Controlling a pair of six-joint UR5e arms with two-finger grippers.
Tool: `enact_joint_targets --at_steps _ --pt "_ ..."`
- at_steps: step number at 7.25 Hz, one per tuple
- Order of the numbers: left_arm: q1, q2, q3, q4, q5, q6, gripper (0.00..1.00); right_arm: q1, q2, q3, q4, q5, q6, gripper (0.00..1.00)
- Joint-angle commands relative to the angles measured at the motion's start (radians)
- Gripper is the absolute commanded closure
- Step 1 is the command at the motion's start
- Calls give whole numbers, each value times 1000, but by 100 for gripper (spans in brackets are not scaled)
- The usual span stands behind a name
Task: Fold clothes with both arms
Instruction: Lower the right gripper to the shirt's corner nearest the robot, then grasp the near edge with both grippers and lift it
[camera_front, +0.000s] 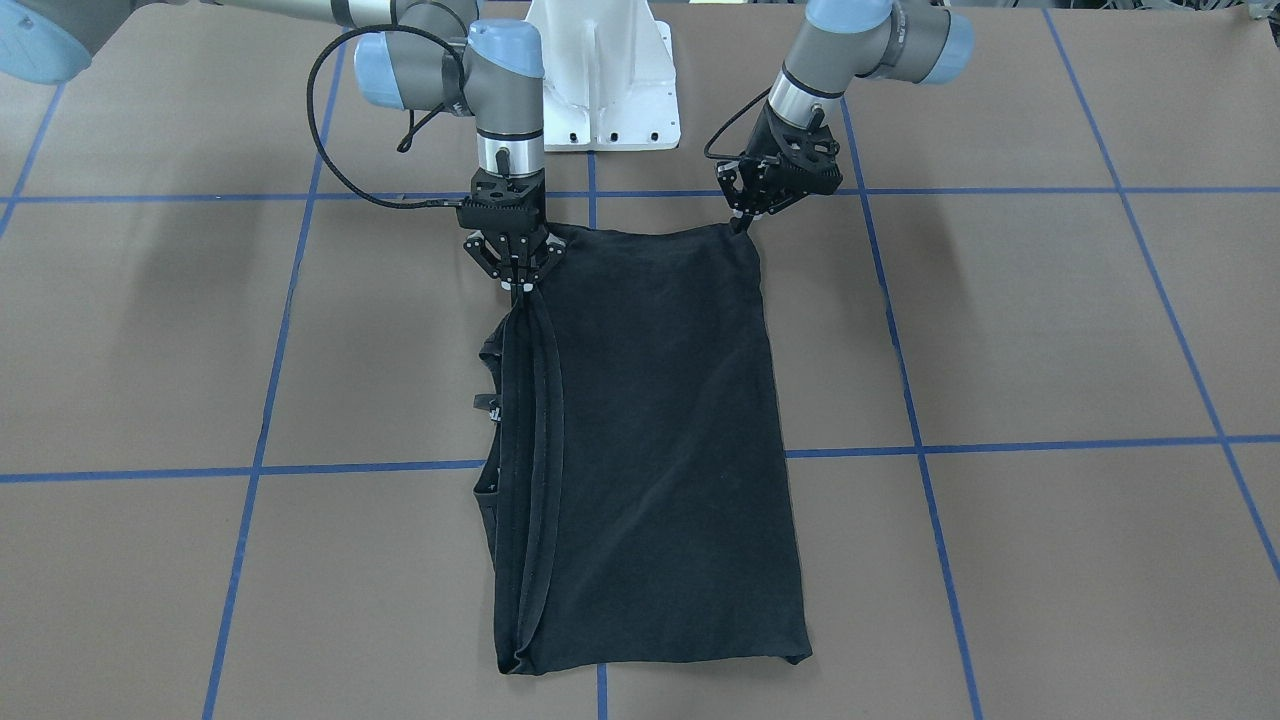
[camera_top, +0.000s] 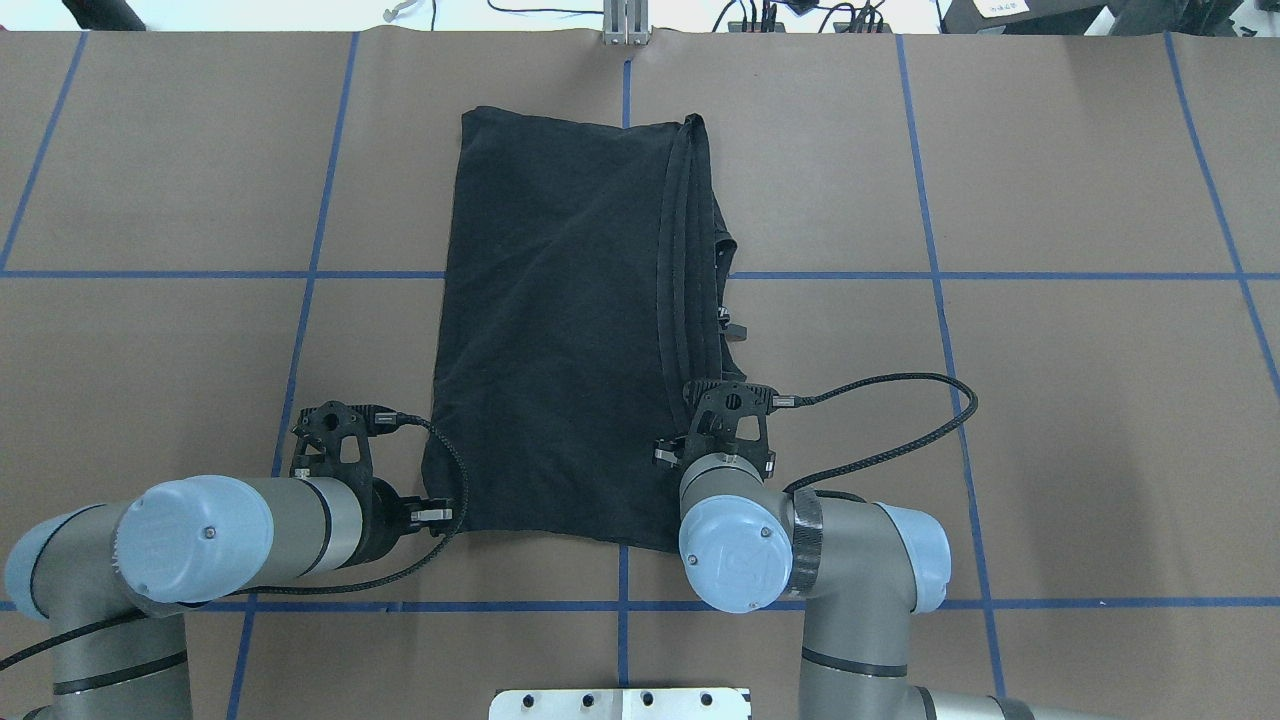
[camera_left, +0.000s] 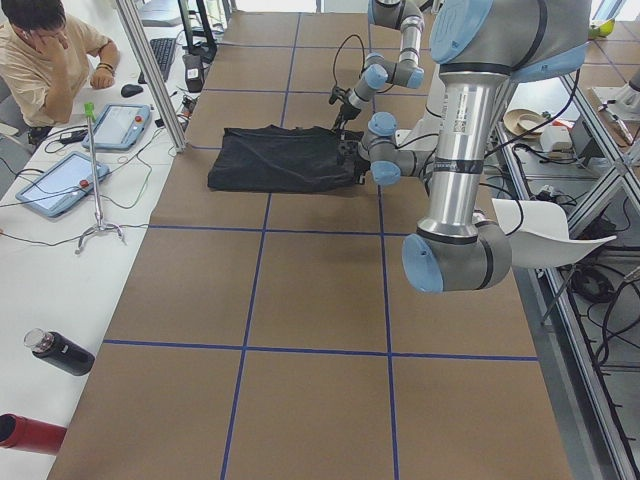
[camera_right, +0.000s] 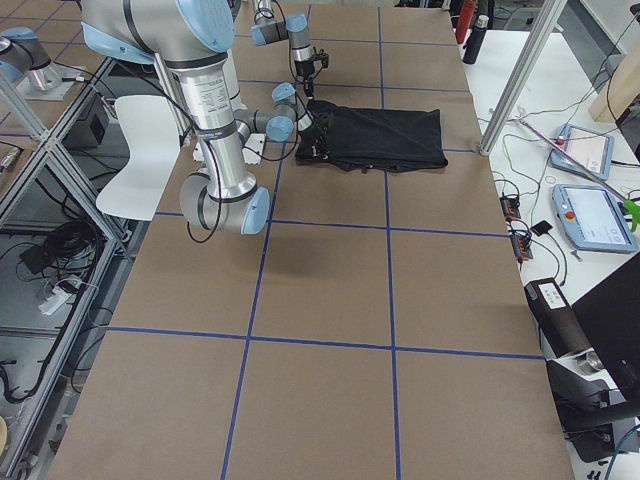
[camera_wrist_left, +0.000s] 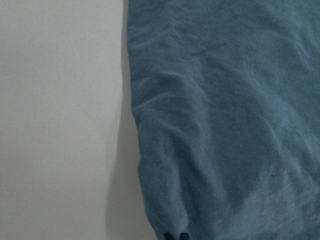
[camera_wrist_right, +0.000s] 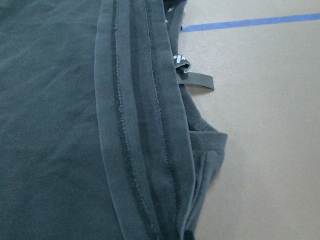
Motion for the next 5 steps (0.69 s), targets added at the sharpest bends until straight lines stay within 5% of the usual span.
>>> enact_joint_targets --at_steps 1,3,5 --pt "0 0 -41 19 -4 2 100 7 -14 56 -1 8 -1 100" --pt "0 8 -169 111 -16 -3 100 -10 -73 176 -5 5 1 100" --pt "12 53 -309 150 -39 -72 100 -76 -196 397 -38 5 4 100"
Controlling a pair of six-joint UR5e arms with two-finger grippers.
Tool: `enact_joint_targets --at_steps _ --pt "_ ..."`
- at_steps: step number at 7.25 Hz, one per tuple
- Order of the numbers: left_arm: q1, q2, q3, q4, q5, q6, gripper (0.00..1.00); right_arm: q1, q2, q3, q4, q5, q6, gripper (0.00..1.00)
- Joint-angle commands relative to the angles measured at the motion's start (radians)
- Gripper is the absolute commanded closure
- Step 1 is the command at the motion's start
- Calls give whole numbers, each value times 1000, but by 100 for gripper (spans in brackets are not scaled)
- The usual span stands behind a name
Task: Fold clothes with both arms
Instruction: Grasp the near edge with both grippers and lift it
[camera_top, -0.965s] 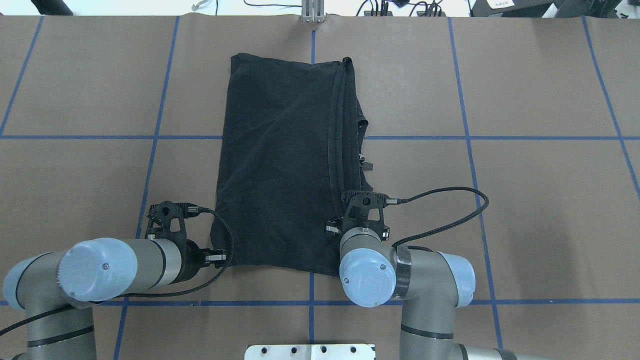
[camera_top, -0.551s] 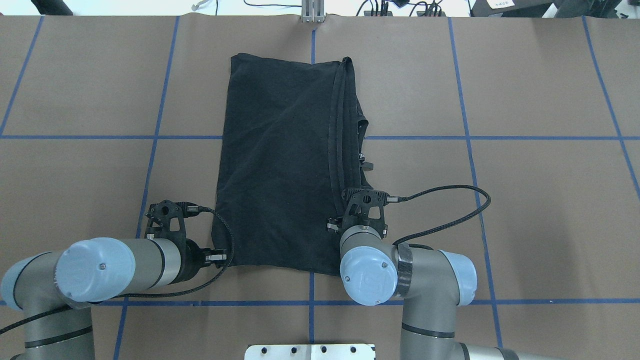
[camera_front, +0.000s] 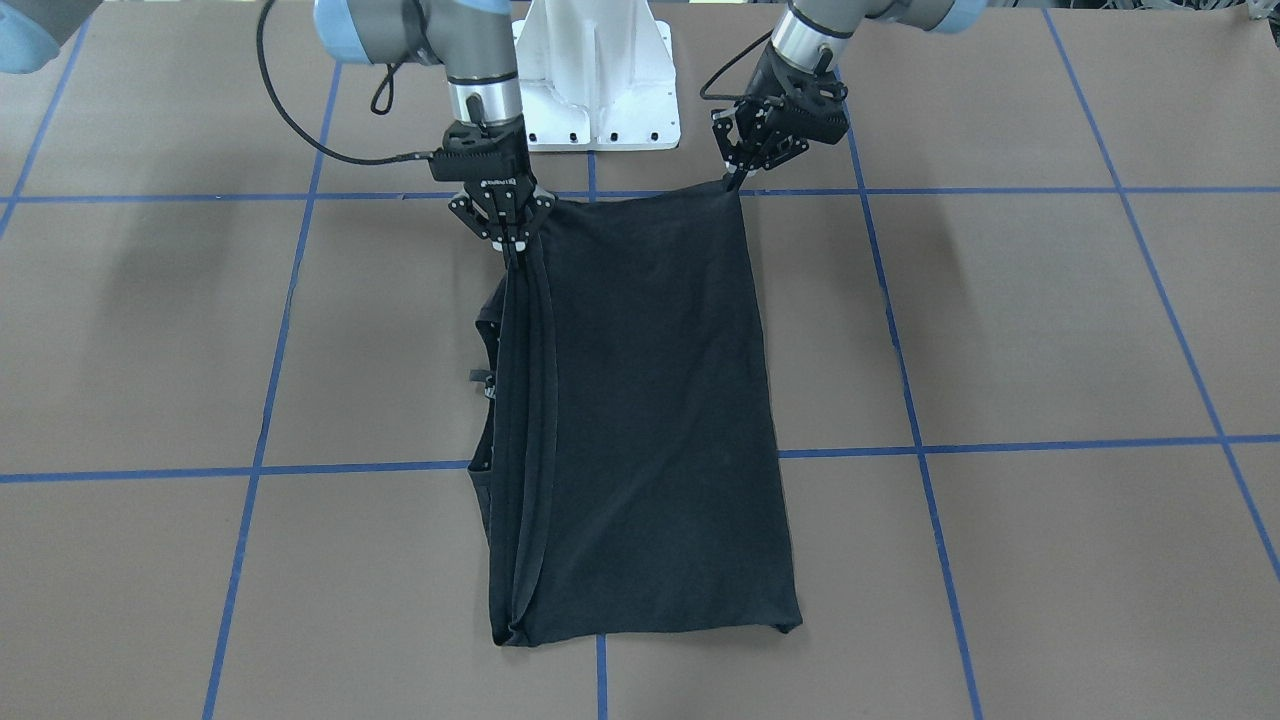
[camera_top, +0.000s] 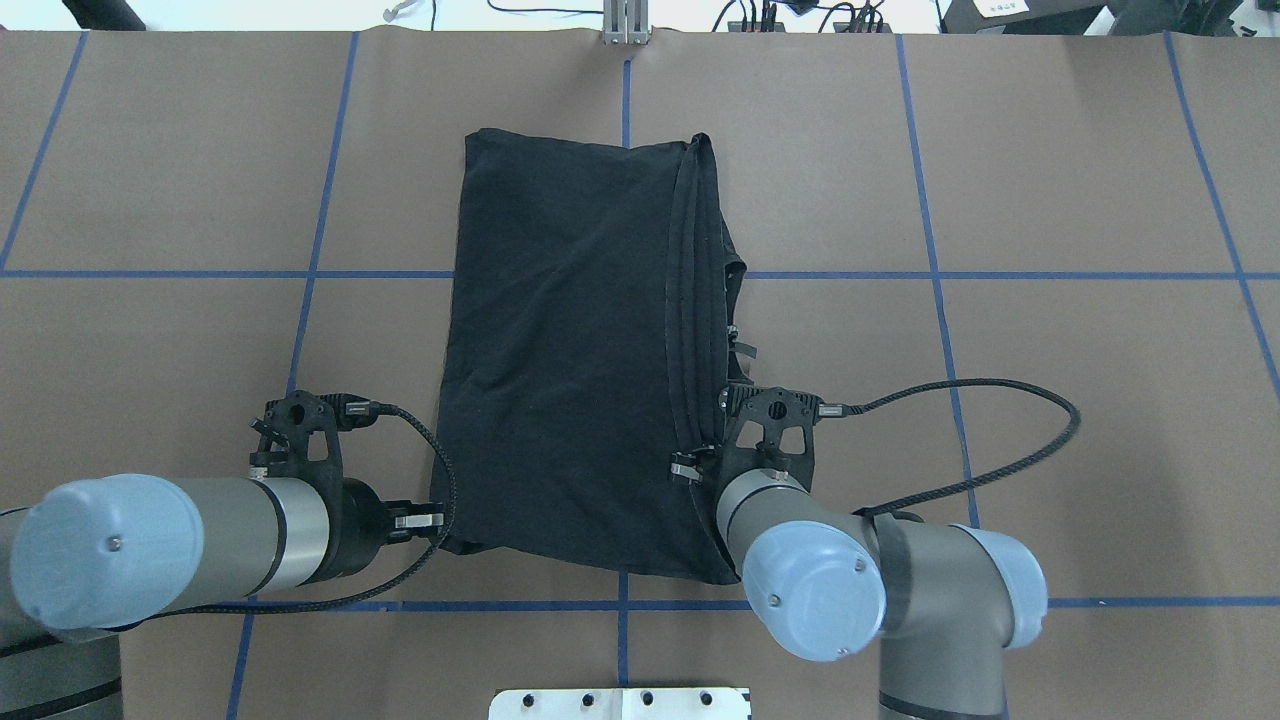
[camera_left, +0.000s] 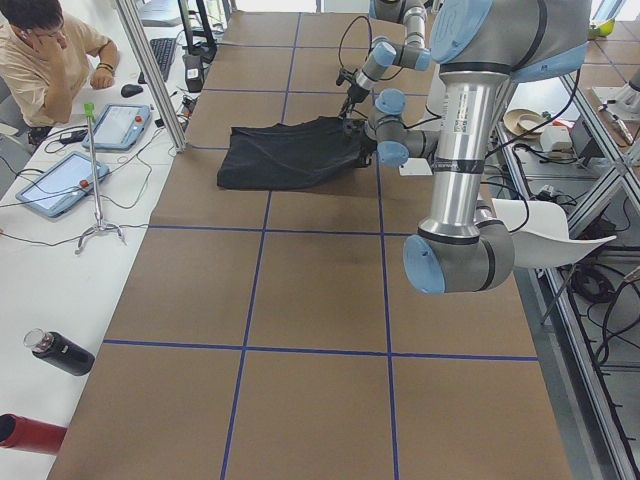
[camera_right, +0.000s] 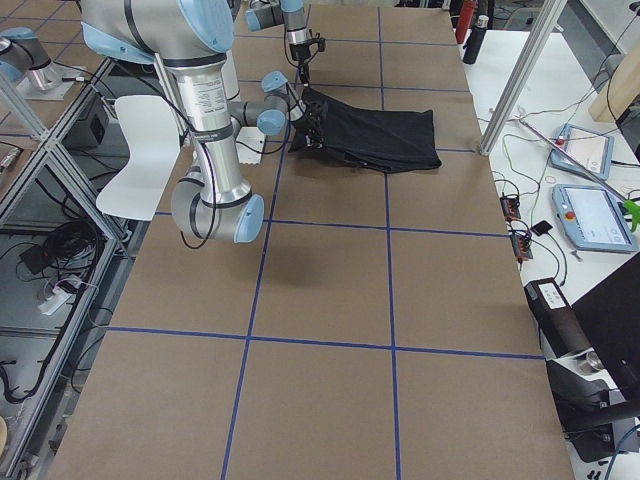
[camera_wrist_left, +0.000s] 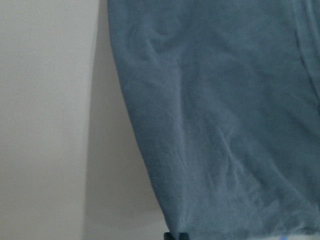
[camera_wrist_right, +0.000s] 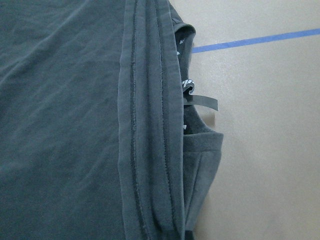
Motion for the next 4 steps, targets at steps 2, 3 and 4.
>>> enact_joint_targets --at_steps 2,3,4 --pt "-13 -26 -164 204 -107 -17 100 -13 -36 223 -151 40 -3 100" --pt "-67 -92 -129 233 -109 56 100 77 10 155 -150 101 -35 100" --pt "-143 -178 -40 250 -110 113 100 147 79 44 -144 135 -67 100"
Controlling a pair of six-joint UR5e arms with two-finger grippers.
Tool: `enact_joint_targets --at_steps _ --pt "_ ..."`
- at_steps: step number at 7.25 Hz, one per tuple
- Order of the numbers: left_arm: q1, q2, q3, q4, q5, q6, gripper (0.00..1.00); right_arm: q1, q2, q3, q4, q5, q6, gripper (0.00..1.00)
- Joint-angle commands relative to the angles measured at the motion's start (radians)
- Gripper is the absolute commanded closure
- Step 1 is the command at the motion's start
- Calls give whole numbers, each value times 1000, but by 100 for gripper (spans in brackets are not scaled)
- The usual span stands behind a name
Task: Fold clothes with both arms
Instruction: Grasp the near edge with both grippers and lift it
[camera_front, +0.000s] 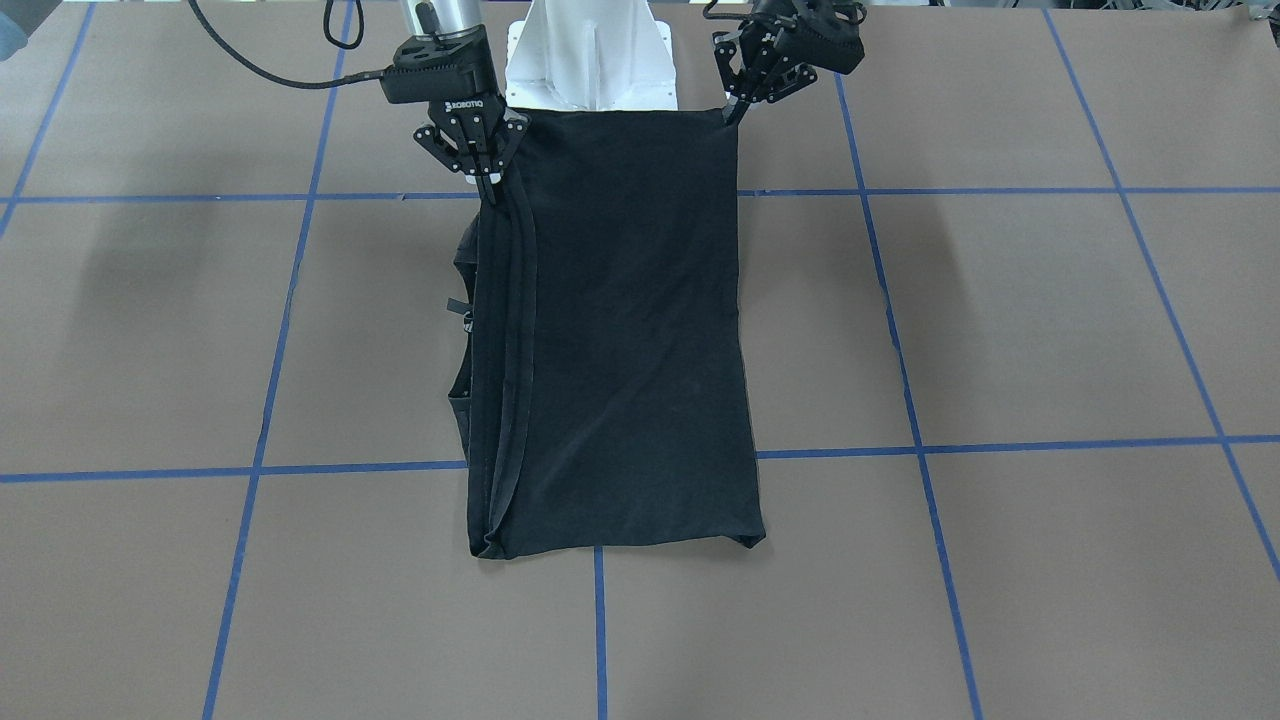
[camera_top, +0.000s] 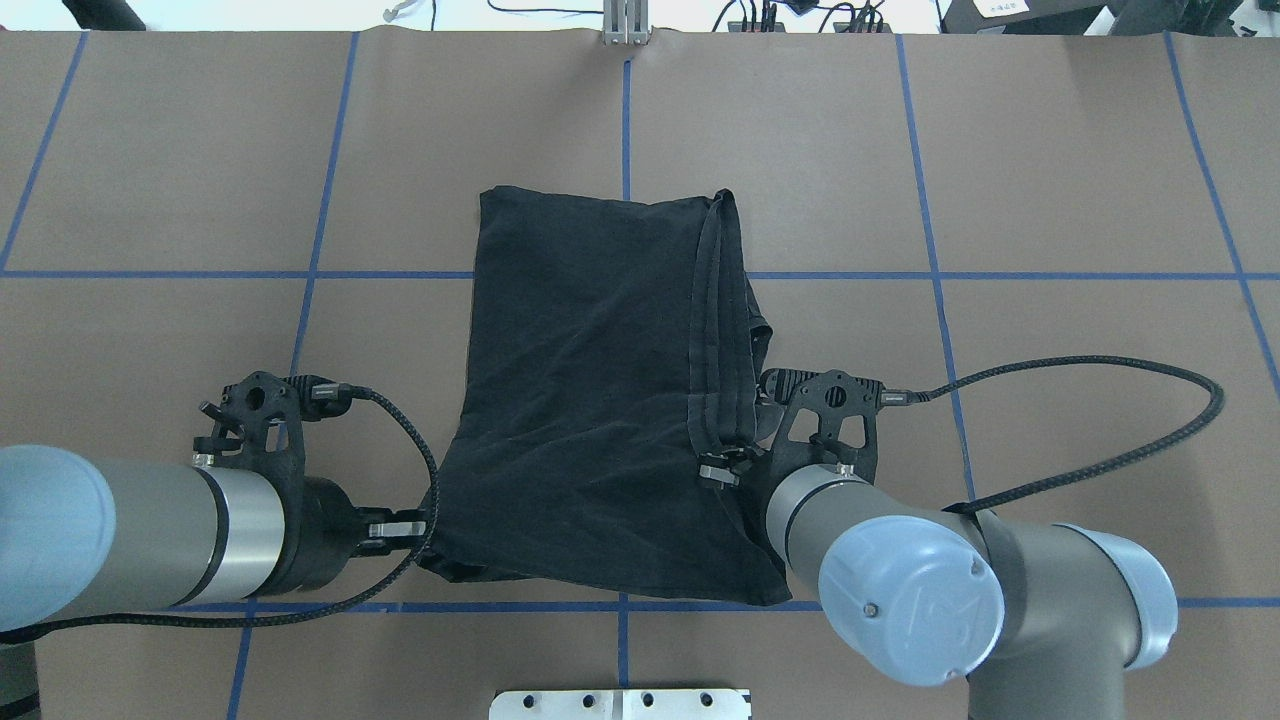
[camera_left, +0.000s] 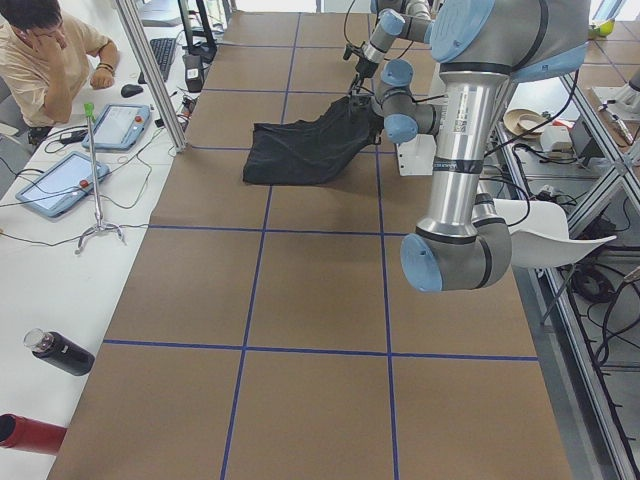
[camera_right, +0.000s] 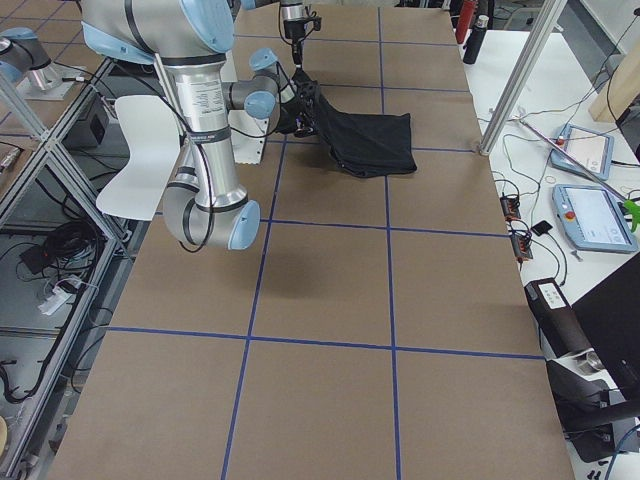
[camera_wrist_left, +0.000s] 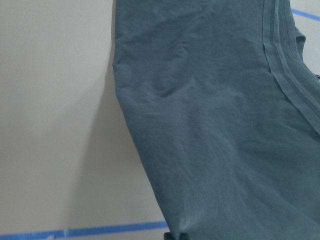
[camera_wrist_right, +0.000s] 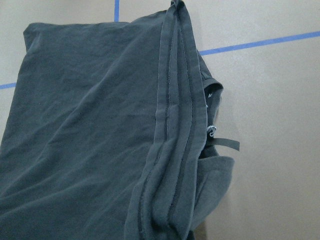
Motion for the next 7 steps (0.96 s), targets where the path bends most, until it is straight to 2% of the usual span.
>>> enact_joint_targets --at_steps 1,2,4,6,7 --pt "-138 -183 200 42 -12 87 100 143 114 -190 3 54 -59 100" --pt "-199 -223 289 40 -13 155 100 181 147 -250 3 58 -84 100" --pt "-322 -302 440 34 -12 255 100 243 268 -429 5 69 -99 100" --pt "-382 -429 653 -3 -6 315 100 284 340 -644 157 68 -118 100" --pt "-396 -449 771 -106 -4 328 100 307 380 -733 196 68 -143 100"
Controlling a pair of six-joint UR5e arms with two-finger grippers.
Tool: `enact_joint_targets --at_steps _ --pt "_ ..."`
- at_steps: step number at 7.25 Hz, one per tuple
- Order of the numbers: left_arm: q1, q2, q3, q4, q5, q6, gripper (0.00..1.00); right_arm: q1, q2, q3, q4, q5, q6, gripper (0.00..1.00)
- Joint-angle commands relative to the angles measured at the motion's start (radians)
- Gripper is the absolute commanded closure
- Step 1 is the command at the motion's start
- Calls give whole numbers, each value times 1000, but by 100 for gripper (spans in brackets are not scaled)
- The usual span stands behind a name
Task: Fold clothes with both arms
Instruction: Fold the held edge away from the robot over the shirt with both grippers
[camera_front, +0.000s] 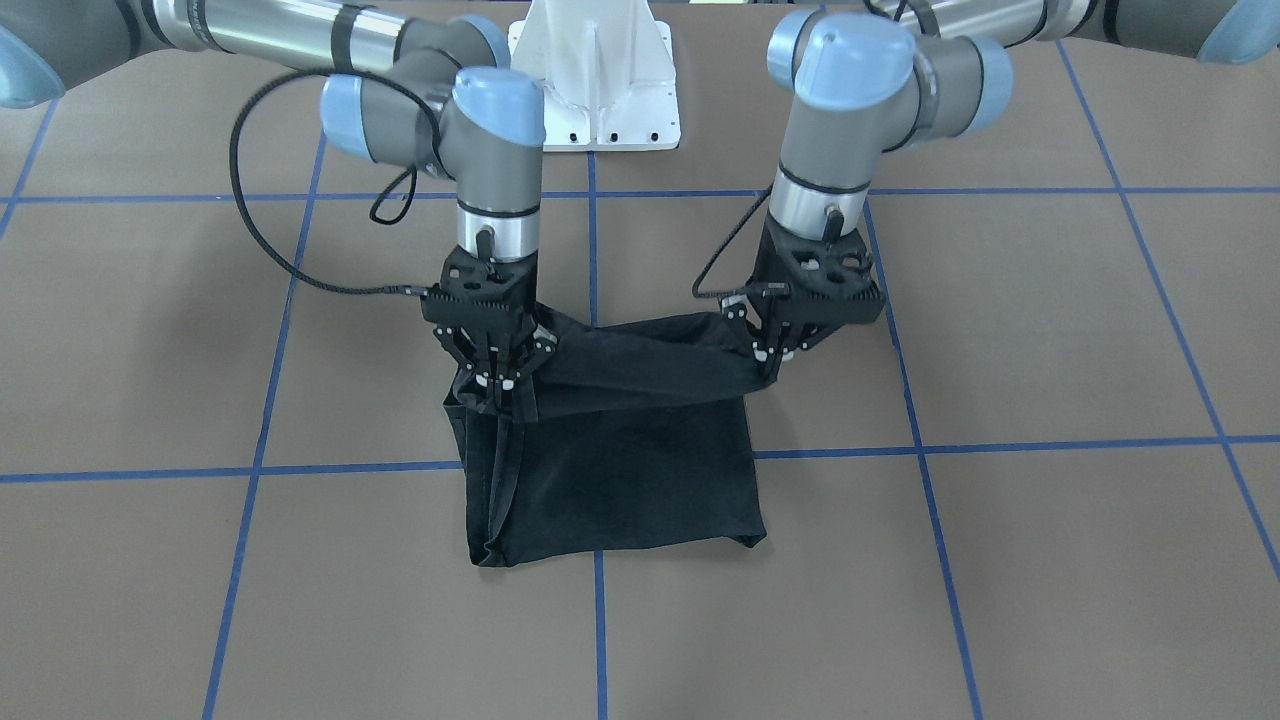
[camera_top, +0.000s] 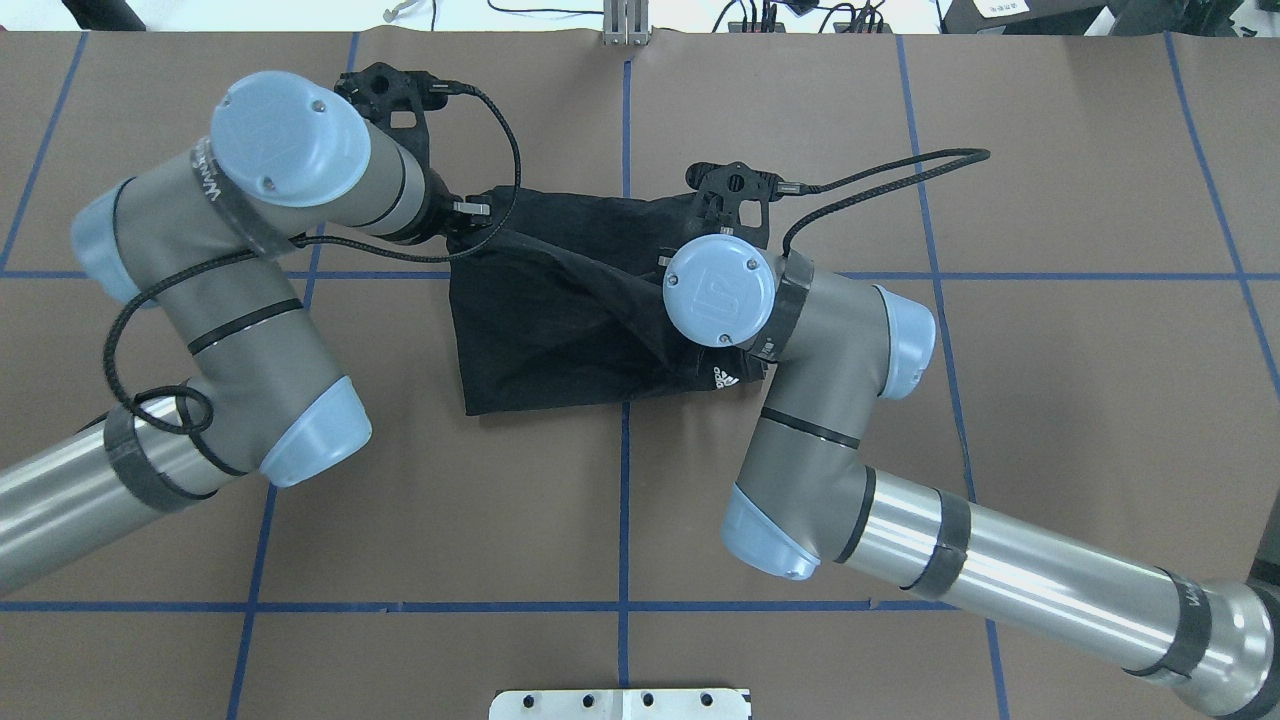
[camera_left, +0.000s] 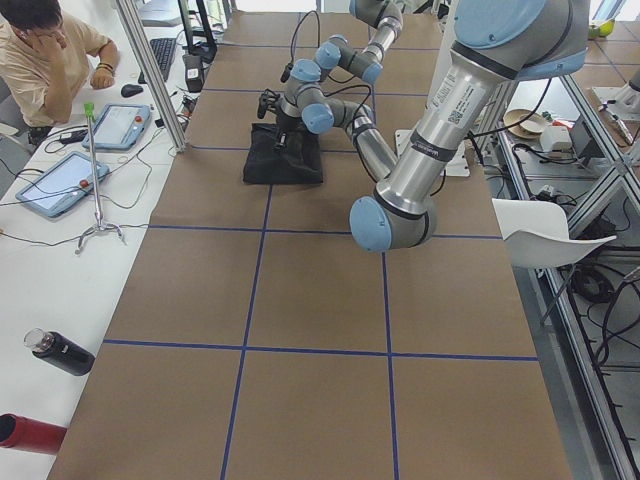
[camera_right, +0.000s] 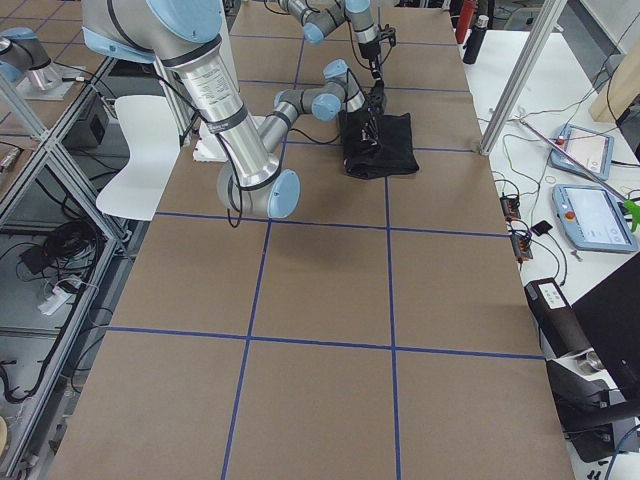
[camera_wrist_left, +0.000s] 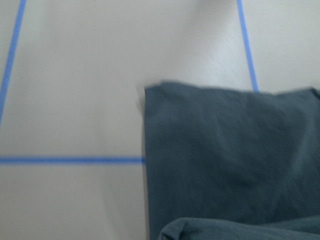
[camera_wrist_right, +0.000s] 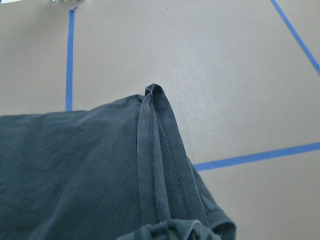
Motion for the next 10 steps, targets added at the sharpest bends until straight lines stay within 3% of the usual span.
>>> enact_joint_targets --at_steps 1,2,3,4,5,6,7,9,10 --pt "-39 -103 295 -207 3 30 100 45 81 -179 70 5 -38 100" --pt "-53 -166 444 -290 7 29 100 74 103 -221 84 40 -53 100" --pt "-62 -176 503 -370 13 36 1 111 113 -276 164 90 -101 1" --pt "-76 -178 497 -375 10 36 0 183 144 -290 182 218 -145 0" --pt "-102 -168 471 -375 -14 56 0 261 182 -286 173 411 -211 0" --pt "-145 -117 401 -374 -93 144 0 265 213 -281 156 442 -205 0" --pt "-172 -16 302 -375 -138 241 0 222 233 -271 145 427 -186 0" --pt "-180 16 269 -374 -139 265 0 25 236 -266 130 168 -77 1" --pt "-180 16 269 -374 -139 265 0 -19 236 -269 80 111 -69 23"
